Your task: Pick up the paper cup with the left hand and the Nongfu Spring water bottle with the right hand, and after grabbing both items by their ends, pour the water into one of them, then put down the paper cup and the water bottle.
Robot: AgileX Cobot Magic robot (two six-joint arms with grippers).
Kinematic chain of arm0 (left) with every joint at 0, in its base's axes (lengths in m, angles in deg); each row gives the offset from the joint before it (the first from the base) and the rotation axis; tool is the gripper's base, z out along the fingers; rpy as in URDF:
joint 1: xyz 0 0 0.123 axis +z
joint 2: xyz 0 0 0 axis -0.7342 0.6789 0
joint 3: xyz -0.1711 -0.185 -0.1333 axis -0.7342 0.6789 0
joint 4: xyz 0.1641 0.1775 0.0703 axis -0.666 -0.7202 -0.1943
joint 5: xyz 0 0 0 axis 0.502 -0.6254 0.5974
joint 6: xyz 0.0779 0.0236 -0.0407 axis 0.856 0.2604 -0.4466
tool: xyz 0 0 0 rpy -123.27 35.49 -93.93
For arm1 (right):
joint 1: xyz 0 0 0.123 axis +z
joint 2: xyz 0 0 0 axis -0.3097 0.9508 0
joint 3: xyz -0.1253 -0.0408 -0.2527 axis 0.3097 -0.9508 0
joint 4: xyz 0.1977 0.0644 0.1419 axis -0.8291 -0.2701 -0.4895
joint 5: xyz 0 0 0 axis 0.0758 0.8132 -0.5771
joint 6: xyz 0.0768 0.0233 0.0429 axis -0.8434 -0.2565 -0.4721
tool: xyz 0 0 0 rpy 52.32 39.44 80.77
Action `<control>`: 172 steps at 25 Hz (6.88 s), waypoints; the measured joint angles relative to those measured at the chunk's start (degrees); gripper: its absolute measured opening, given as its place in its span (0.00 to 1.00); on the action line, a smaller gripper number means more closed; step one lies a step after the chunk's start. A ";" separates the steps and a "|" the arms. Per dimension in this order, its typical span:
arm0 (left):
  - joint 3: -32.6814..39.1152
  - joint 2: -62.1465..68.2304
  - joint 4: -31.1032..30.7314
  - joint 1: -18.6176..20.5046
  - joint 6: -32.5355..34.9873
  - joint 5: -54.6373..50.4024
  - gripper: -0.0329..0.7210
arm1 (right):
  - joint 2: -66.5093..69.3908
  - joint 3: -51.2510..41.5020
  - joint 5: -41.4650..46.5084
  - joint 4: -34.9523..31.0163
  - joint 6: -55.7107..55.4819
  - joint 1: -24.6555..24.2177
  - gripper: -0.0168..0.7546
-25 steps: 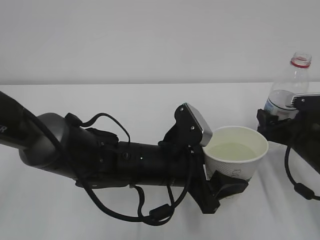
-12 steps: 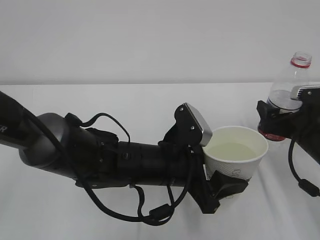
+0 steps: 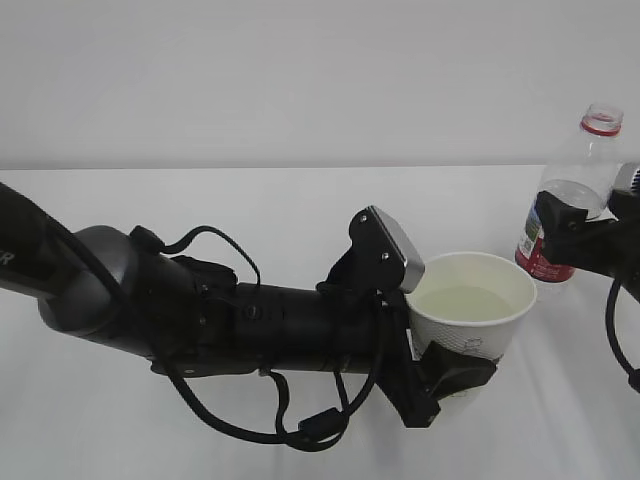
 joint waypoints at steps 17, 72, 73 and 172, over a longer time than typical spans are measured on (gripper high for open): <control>0.00 0.00 0.00 0.00 0.00 0.00 0.72 | -14.85 -7.19 6.30 0.12 0.12 0.00 0.88; 0.00 0.23 8.38 5.50 0.00 1.69 0.72 | -49.27 -8.41 38.09 0.11 4.95 0.00 0.79; 0.12 0.23 8.29 5.80 0.00 1.82 0.72 | -49.27 -8.41 38.38 0.11 5.20 0.00 0.79; 22.52 0.32 61.13 19.83 23.53 19.55 0.67 | -49.27 -8.41 44.71 0.11 6.31 0.00 0.79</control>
